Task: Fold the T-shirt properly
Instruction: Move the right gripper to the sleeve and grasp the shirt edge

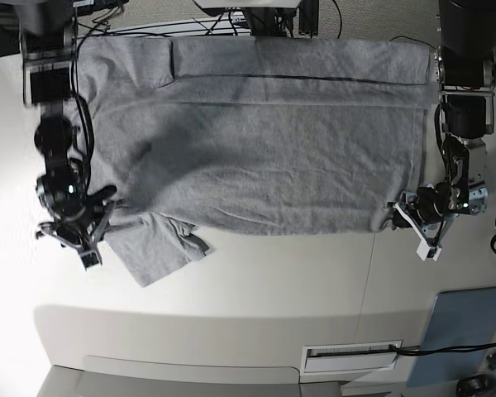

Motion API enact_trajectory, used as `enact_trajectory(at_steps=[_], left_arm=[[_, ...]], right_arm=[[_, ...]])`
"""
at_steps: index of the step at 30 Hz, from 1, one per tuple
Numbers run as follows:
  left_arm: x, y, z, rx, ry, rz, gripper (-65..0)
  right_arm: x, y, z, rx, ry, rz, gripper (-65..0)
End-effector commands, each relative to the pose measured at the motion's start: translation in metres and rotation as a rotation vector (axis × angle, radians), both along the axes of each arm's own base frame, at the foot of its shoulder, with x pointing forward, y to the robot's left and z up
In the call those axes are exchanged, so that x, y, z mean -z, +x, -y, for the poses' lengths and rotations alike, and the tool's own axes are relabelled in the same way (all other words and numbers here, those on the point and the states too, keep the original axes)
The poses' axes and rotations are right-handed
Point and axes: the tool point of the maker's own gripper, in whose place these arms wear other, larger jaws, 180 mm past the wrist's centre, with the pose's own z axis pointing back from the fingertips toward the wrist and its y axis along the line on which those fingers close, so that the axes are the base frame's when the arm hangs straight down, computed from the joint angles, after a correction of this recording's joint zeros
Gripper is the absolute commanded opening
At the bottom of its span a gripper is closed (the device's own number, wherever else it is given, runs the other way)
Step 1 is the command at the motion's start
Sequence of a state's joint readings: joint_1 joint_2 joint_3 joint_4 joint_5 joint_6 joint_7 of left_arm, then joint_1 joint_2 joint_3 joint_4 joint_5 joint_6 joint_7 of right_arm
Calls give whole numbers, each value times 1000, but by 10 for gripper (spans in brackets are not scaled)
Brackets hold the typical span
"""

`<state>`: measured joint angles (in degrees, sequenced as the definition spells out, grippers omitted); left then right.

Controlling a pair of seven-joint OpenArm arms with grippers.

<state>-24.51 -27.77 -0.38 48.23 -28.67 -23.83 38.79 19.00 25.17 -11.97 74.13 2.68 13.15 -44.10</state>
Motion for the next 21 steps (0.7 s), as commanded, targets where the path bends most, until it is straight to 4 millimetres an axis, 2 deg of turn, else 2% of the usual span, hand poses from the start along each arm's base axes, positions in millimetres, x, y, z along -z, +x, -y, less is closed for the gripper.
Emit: enact_trajectory(at_steps=[1,6,11,19,21], left_arm=[[-11,7,-8,0,20,19,-650],[-10,7,-9,2,31,16,-650],[-8,5,-11,7,50,7,-650],[-8,5,-11,9,49,2,-650],[-7,3,-11,10,51,-6,-650]], right_arm=[[-21,19,10,18,-21,50,-450],[-5,41,16,40,38,-16,-413],[15,51,13,6,105,-16,-413],[61,44,-11,47,196,-140,-416],[71,37,-17,54,194,-188,-465]])
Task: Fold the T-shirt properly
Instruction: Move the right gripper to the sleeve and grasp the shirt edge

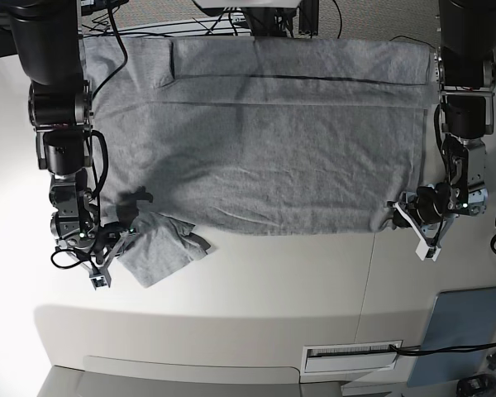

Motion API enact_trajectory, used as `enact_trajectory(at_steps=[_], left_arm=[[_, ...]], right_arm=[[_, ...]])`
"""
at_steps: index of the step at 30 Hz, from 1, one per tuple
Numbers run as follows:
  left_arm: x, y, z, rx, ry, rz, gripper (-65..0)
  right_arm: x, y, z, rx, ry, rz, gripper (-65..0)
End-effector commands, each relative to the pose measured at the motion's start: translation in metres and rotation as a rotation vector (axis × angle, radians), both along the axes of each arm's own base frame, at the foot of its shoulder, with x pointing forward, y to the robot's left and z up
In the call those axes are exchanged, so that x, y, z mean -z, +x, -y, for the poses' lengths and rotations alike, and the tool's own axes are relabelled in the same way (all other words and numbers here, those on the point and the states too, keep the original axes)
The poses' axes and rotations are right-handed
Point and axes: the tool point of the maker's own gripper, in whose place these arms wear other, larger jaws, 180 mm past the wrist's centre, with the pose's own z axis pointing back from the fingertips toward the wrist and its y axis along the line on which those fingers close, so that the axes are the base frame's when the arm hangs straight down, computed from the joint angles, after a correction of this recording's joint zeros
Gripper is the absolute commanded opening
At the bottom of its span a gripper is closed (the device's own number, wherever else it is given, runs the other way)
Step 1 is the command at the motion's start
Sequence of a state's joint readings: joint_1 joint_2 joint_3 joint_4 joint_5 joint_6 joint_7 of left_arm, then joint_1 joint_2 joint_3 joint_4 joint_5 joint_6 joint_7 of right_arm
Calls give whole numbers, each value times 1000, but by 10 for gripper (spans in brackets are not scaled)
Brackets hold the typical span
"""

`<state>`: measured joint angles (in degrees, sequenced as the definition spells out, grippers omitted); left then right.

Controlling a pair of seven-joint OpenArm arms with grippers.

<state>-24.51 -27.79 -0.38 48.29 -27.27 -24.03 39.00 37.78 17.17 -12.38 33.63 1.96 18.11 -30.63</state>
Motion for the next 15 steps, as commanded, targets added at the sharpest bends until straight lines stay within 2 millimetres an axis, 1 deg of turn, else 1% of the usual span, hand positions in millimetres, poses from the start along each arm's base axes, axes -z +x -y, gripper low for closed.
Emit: enact_trajectory(at_steps=[1,3,6,8,11,12,15], left_arm=[[-8,4,-9,-1,28,1,-650],[-8,5,-9,-1,28,1,-650],[-9,5,-9,-2,27,7,-650],[-10,8,-10,-17,27,20,-650],[-12,13,-21,-92,42,36,-650],[-13,14,-22,-102,44,42,-650],[-18,17,-22,-106,49,57,-650]], right_arm=[[7,-8,-3,-12,-19,-69,-504],[11,-11,-5,-16,-32,-95,-577],[11,-12,-3,-6,-36,-100,-632],[9,-10,1,22,-46,-84,-637],[1,-5,3,38,-58,-61,-640],[-3,-3,3,36,-62,-56,-650],[-22,5,2,29,-82,-29,-650]])
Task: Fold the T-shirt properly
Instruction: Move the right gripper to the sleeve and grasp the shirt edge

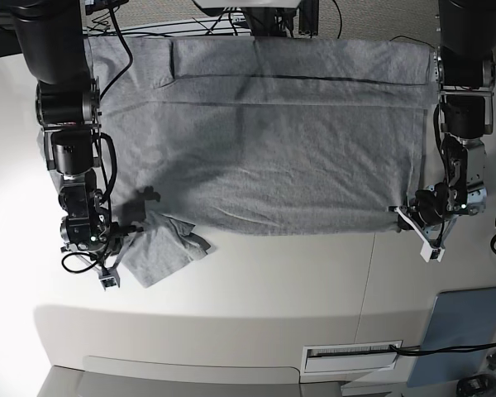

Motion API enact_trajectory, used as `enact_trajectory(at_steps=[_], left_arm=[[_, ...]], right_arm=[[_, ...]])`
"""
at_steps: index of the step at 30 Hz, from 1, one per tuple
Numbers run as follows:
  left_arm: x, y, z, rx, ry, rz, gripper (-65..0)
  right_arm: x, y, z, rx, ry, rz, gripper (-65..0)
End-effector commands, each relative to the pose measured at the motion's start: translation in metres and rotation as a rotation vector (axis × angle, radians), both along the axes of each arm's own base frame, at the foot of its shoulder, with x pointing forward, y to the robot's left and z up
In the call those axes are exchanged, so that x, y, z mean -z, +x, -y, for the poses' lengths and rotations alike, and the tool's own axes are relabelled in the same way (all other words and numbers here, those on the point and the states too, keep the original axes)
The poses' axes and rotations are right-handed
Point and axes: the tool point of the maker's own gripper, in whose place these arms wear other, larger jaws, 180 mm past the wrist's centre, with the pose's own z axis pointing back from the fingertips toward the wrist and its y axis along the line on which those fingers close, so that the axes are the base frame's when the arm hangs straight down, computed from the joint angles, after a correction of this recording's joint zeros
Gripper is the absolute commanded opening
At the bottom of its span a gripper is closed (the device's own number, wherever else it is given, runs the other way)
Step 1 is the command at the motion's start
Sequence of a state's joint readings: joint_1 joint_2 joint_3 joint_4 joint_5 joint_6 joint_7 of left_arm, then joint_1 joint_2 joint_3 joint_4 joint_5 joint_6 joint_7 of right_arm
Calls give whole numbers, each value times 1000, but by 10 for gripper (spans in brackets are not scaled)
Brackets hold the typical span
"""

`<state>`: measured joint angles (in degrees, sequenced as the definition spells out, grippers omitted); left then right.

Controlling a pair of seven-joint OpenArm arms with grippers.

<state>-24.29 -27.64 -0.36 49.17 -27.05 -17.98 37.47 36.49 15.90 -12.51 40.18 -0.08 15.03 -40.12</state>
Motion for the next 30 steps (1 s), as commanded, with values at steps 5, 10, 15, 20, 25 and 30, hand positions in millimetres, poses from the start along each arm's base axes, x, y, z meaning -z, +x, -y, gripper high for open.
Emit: enact_trajectory(at_steps=[5,10,15,20,25,30], left_arm=[[-40,19,-6,18,43,110,-650],[-56,10,0,28,89,167,-650],[-60,-12,11,61,92,189,-650],[-65,-32,1,19,66,225,-650],[-64,-36,-5,2,65,231,-650],[-63,-36,-8,6,95,226,-650]], right_arm=[[-65,21,4,-42,-68,146,-650],[-116,7,6,-67,-155,296,-650],[-144,-24,17,-79,-249,338,-650],[-134,-49,22,-94,-287,319,-650],[-137,-45,17,-133,-293,359,-645],[-127,-32,17,-154,-262,365,-399]])
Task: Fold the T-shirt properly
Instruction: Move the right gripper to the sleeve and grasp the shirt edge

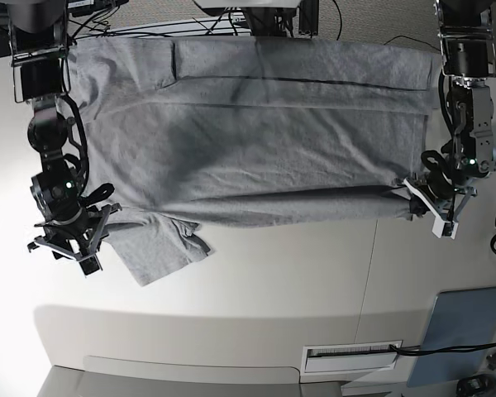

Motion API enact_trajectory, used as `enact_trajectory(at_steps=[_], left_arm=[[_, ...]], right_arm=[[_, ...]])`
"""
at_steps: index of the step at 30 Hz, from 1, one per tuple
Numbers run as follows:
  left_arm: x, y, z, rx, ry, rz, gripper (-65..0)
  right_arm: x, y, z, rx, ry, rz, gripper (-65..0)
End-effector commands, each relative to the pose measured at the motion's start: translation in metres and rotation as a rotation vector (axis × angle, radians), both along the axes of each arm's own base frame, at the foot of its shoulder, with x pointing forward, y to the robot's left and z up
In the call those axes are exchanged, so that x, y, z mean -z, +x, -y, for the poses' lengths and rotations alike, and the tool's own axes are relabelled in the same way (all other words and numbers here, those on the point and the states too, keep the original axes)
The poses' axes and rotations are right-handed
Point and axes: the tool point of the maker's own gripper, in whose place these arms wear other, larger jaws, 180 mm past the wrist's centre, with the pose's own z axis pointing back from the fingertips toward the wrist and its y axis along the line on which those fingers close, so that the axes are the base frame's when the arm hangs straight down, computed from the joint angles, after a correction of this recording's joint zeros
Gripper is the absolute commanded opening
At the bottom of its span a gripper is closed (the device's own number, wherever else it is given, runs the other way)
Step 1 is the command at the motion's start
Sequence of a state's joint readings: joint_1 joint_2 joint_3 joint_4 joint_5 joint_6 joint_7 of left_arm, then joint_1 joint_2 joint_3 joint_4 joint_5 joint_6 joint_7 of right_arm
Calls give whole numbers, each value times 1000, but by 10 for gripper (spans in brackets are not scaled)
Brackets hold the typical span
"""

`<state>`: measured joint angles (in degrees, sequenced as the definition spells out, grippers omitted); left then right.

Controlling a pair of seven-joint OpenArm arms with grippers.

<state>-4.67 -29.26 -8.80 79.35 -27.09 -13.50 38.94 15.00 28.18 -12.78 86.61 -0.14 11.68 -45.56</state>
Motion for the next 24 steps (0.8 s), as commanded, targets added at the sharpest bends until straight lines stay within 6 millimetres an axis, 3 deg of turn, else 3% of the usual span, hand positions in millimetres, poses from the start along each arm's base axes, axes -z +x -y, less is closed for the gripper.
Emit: enact_trajectory(at_steps=[1,6,13,20,24], left_arm=[[-20,13,-7,-2,18,62,-650],[-20,12,-7,-2,19,61,-650],[-18,11,-8,-1,24,52,-650],[-16,9,-9,-1,29,37,-650],[-17,10,-8,-1,28,38,-650]], right_arm=[[-15,14,9,19,-3,52,-392],[30,35,5,78,179,-100,-392],[60,58,-4,185,295,-245,-392],[85,44,2,266,318,-382,-392],[93,38,-8,272,387,-407,-398]])
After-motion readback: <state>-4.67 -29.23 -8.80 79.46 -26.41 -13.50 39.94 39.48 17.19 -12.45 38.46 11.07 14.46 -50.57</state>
